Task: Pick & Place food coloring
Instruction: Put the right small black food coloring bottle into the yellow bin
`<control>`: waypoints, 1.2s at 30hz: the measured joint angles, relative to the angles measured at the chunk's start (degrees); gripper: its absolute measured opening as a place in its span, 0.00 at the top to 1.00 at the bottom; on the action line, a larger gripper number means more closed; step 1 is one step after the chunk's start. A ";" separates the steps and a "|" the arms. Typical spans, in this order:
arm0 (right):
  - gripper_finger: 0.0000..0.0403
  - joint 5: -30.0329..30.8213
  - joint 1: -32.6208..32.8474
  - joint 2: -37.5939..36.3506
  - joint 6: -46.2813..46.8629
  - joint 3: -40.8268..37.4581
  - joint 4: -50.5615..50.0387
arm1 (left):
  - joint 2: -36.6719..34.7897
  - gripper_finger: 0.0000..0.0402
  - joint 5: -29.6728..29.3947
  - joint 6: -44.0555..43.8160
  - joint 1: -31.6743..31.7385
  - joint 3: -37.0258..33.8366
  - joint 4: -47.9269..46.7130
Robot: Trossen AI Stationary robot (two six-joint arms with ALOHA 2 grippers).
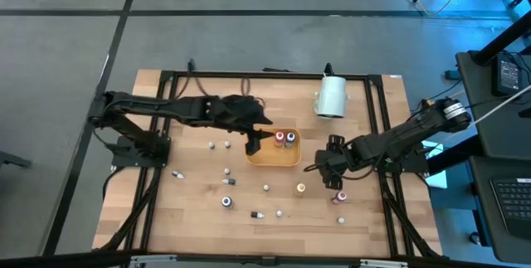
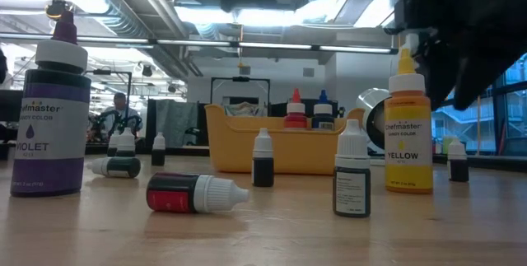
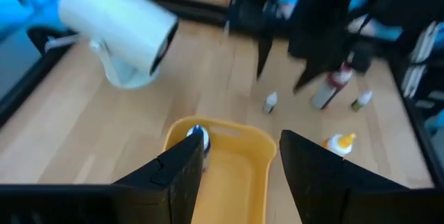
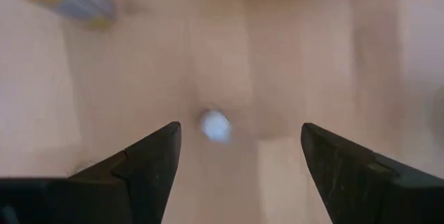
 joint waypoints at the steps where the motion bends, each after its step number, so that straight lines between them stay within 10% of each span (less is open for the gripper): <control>1: 0.26 -0.39 0.02 0.06 -0.08 -0.75 1.94 | -1.43 0.53 0.00 -0.16 0.10 -1.62 1.71; 36: 0.78 -5.65 -1.77 3.80 -3.17 -8.77 11.84 | -8.90 0.53 -1.05 -5.13 0.03 -12.44 7.62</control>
